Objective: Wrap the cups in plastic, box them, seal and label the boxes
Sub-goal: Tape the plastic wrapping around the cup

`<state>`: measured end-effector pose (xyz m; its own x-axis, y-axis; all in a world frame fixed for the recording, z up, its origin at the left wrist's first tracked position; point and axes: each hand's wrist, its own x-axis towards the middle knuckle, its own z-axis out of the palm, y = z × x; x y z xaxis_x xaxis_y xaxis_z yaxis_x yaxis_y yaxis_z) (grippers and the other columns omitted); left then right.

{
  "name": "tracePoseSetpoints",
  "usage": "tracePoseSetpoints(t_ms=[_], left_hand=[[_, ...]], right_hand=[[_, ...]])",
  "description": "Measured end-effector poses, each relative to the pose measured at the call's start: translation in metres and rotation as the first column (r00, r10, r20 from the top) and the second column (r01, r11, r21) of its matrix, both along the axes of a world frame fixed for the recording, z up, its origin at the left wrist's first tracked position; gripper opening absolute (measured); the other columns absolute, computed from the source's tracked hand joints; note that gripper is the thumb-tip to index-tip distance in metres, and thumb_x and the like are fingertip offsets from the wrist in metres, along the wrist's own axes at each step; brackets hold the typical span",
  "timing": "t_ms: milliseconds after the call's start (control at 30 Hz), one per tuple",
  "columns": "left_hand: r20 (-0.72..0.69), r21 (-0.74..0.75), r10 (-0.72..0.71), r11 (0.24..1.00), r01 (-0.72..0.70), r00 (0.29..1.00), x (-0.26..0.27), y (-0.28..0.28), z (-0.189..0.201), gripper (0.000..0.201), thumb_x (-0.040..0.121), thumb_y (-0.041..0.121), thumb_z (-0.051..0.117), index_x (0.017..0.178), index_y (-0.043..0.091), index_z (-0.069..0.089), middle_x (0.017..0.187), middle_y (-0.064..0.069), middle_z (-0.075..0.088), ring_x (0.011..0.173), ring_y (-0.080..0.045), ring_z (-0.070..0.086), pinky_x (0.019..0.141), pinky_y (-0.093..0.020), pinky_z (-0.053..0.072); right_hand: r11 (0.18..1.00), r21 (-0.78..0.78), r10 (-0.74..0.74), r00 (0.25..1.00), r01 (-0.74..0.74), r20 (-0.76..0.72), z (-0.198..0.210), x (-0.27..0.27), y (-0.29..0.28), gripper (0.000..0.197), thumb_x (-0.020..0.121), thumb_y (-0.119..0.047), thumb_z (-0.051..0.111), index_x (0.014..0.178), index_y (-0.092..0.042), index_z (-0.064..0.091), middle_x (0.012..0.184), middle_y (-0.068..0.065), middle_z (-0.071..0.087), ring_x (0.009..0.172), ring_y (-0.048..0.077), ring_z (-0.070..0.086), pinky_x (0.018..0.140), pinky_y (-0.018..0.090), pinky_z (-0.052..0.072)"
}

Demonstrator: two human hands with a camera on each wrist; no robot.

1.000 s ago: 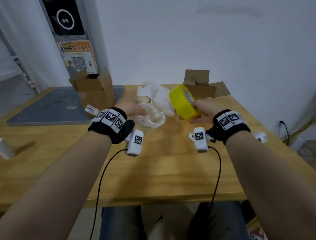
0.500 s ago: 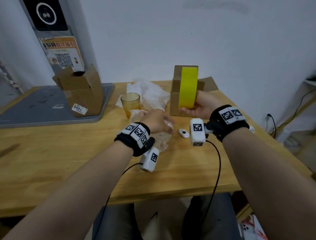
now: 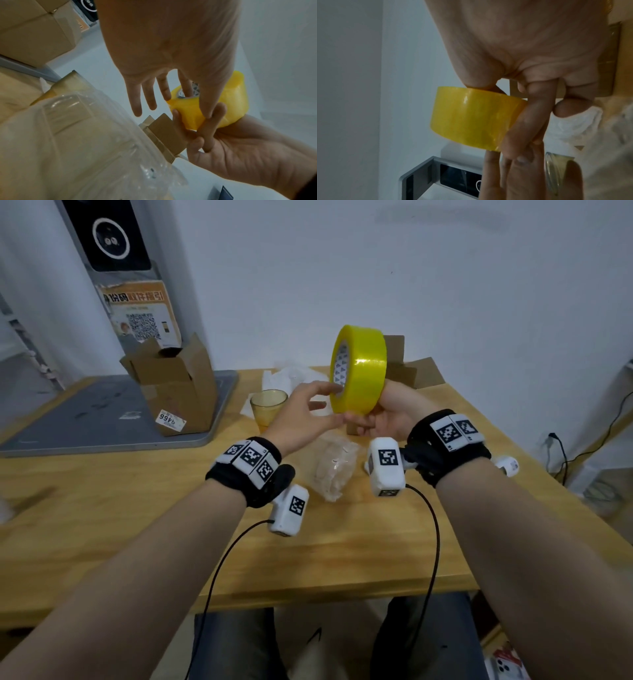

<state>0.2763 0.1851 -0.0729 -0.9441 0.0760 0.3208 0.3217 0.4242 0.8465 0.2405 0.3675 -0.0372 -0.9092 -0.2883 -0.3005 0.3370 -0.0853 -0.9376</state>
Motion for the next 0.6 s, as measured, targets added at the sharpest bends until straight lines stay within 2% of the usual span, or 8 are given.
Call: tracePoseSetpoints(t_ms=[100, 200, 300, 367, 433, 500, 567, 600], left_hand=[[0.05, 0.162, -0.088, 0.984, 0.079, 0.995, 0.007, 0.001, 0.005, 0.051, 0.089, 0.009, 0.075, 0.134, 0.029, 0.06, 0.143, 0.003, 0.057, 0.128, -0.013, 0.06, 0.101, -0.033, 0.055], [0.053, 0.304, -0.184, 0.939, 0.16, 0.982, 0.017, 0.005, 0.009, 0.047, 0.091, 0.018, 0.069, 0.136, 0.029, 0.06, 0.144, 0.011, 0.058, 0.128, -0.01, 0.06, 0.103, -0.043, 0.052], [-0.009, 0.31, -0.2, 0.931, 0.193, 0.98, 0.021, 0.019, 0.016, 0.051, 0.096, 0.017, 0.07, 0.143, 0.025, 0.052, 0.146, 0.004, 0.056, 0.124, -0.016, 0.063, 0.092, -0.03, 0.056], [-0.061, 0.28, -0.165, 0.944, 0.176, 0.984, 0.017, 0.028, 0.024, 0.053, 0.094, 0.017, 0.073, 0.143, 0.021, 0.052, 0.141, -0.002, 0.06, 0.116, -0.019, 0.068, 0.087, -0.025, 0.057], [-0.094, 0.25, -0.126, 0.957, 0.146, 0.987, 0.011, 0.033, 0.031, 0.054, 0.089, 0.023, 0.079, 0.138, 0.019, 0.058, 0.136, -0.002, 0.063, 0.106, -0.019, 0.073, 0.091, -0.03, 0.058], [-0.108, 0.233, -0.097, 0.965, 0.12, 0.989, 0.008, 0.037, 0.031, 0.051, 0.084, 0.024, 0.084, 0.13, 0.019, 0.064, 0.131, -0.003, 0.065, 0.105, -0.013, 0.072, 0.096, -0.034, 0.057], [-0.124, 0.228, -0.025, 0.972, 0.053, 0.992, 0.004, 0.046, 0.026, 0.051, 0.077, 0.029, 0.089, 0.123, 0.02, 0.069, 0.124, 0.0, 0.069, 0.111, -0.01, 0.068, 0.1, -0.035, 0.054], [-0.122, 0.239, 0.004, 0.971, 0.025, 0.992, 0.005, 0.052, 0.024, 0.052, 0.075, 0.033, 0.09, 0.121, 0.019, 0.071, 0.12, 0.001, 0.072, 0.112, -0.012, 0.067, 0.1, -0.035, 0.053]], right_hand=[[0.999, -0.045, -0.015, 0.999, 0.014, -0.033, 0.002, 0.002, -0.003, 0.021, 0.104, -0.026, 0.055, 0.105, -0.014, 0.072, 0.089, 0.008, 0.078, 0.062, 0.021, 0.074, 0.065, 0.029, 0.046], [0.995, -0.101, -0.03, 0.997, 0.024, -0.064, 0.004, 0.005, -0.003, 0.021, 0.103, -0.025, 0.055, 0.105, -0.014, 0.072, 0.098, 0.011, 0.078, 0.066, 0.022, 0.076, 0.071, 0.03, 0.049], [1.0, -0.022, 0.011, 0.991, -0.014, -0.13, 0.008, 0.009, -0.003, 0.024, 0.102, -0.029, 0.052, 0.108, -0.016, 0.072, 0.117, 0.013, 0.076, 0.081, 0.028, 0.077, 0.072, 0.032, 0.051], [0.998, 0.042, 0.055, 0.986, -0.049, -0.159, 0.011, 0.014, -0.002, 0.03, 0.104, -0.031, 0.045, 0.117, -0.018, 0.069, 0.117, 0.01, 0.077, 0.083, 0.029, 0.078, 0.07, 0.034, 0.047], [0.996, 0.077, 0.054, 0.988, -0.044, -0.144, 0.012, 0.016, 0.003, 0.032, 0.106, -0.032, 0.042, 0.122, -0.018, 0.067, 0.107, 0.004, 0.079, 0.083, 0.028, 0.078, 0.071, 0.035, 0.045], [0.99, 0.137, 0.029, 0.99, -0.01, -0.136, 0.011, 0.018, 0.009, 0.03, 0.106, -0.033, 0.044, 0.118, -0.018, 0.067, 0.107, 0.006, 0.079, 0.08, 0.027, 0.077, 0.065, 0.032, 0.046], [0.983, 0.172, -0.03, 0.978, 0.066, -0.204, 0.007, 0.018, 0.015, 0.031, 0.103, -0.033, 0.054, 0.127, -0.017, 0.063, 0.116, 0.009, 0.076, 0.085, 0.029, 0.076, 0.056, 0.03, 0.053], [0.977, 0.141, -0.117, 0.955, 0.16, -0.273, 0.006, 0.016, 0.018, 0.038, 0.098, -0.03, 0.063, 0.133, -0.019, 0.055, 0.117, 0.009, 0.073, 0.089, 0.029, 0.075, 0.053, 0.03, 0.056]])
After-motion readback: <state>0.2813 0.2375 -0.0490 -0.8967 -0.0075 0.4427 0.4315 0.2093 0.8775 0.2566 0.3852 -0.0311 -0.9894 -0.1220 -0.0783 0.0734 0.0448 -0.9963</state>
